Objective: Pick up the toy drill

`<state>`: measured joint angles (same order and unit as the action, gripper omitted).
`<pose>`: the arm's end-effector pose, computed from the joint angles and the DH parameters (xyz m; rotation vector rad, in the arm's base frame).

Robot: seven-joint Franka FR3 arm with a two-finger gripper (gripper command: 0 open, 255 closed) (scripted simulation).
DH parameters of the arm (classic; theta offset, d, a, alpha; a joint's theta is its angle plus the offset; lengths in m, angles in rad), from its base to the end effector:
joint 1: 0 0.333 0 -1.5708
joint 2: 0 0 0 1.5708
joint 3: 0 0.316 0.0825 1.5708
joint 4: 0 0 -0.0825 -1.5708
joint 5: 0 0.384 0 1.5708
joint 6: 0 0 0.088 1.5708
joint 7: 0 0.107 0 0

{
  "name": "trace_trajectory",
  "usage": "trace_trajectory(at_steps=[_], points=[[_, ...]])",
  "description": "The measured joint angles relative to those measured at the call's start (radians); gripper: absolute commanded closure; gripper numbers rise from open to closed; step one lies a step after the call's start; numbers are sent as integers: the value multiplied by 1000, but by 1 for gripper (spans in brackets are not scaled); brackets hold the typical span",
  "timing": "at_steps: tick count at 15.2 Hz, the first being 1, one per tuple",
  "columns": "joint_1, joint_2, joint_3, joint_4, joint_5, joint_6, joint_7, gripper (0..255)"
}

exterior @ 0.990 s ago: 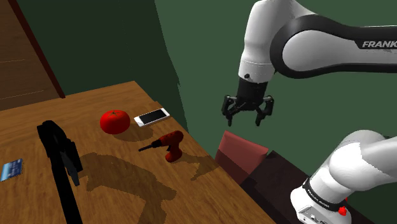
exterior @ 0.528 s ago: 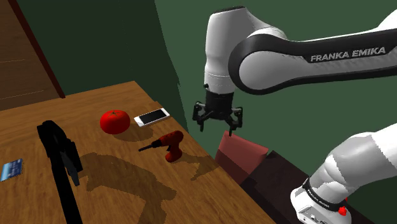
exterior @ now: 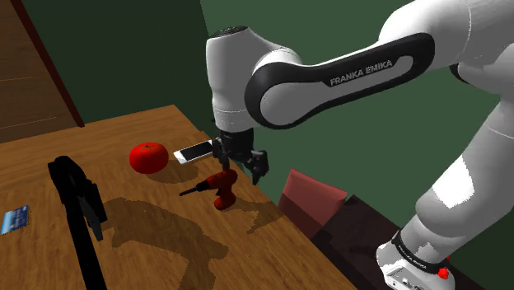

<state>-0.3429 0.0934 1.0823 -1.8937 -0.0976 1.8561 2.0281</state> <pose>0.4297 0.3649 0.4698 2.4771 -1.7983 -0.0078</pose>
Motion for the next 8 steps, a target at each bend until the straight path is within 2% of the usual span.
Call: trace_trajectory(at_steps=[2, 5, 7, 8], points=[[74, 145, -25, 94, -134, -32, 162, 0], [206, 309, -108, 241, -263, -83, 331, 0], [258, 367, -144, 299, -304, -102, 388, 0], [263, 377, -152, 299, -312, -96, 398, 0]])
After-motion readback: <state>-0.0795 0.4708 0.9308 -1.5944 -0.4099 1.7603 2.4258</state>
